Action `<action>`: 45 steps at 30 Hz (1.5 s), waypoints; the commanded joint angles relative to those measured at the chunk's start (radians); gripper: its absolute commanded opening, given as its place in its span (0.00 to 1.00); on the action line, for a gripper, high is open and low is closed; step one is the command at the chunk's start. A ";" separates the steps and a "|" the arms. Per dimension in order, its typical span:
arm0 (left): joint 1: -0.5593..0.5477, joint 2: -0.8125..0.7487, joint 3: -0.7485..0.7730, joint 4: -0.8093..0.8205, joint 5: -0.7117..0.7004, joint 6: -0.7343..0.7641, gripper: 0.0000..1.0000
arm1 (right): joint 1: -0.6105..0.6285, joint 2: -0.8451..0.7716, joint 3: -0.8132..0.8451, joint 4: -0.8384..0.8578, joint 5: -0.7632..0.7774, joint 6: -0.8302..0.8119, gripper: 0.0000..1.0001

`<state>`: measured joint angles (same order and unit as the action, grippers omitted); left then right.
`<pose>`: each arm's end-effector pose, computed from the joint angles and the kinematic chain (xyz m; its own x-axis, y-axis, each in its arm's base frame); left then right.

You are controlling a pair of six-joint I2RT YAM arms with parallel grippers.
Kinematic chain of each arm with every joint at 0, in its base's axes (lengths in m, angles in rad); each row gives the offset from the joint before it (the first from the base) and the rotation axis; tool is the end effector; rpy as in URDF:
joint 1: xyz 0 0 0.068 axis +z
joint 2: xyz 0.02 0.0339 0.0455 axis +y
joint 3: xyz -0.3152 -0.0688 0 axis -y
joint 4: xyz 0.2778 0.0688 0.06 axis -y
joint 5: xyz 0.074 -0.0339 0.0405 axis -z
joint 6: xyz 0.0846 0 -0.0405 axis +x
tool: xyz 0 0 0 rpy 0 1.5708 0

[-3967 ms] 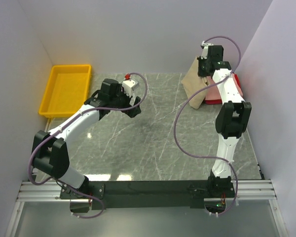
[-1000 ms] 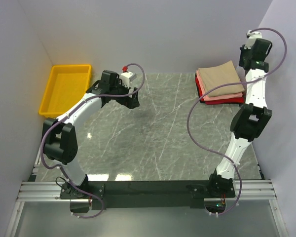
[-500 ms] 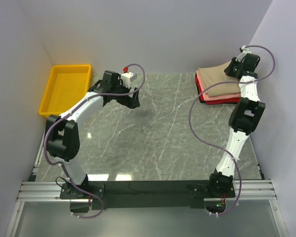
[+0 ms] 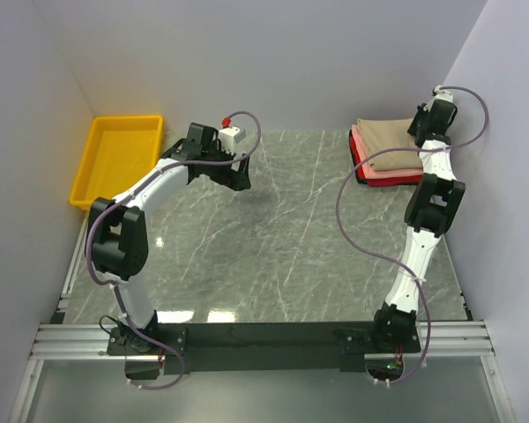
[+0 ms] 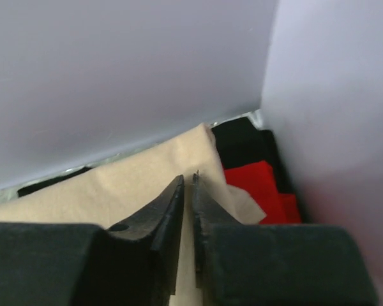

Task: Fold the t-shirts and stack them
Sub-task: Neatly place the folded tshirt to the corner

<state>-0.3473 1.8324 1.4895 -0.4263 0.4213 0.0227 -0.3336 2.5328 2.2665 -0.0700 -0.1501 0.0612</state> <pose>0.4508 -0.2000 0.2759 -0.6405 0.2539 -0.7247 0.6016 0.7525 -0.2681 0.6761 -0.2209 0.2265 -0.2996 0.1678 -0.9392 0.2091 0.9720 0.1070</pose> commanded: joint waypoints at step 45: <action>0.264 -0.688 -0.583 -0.091 -0.118 0.057 1.00 | 0.492 -1.506 -1.398 -0.307 -0.149 -0.139 0.86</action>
<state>-0.0849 1.2167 0.9115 -0.5510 0.3351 0.0536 0.1574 1.0897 0.8738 -0.4057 -0.3031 -0.0578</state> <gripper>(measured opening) 0.995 0.858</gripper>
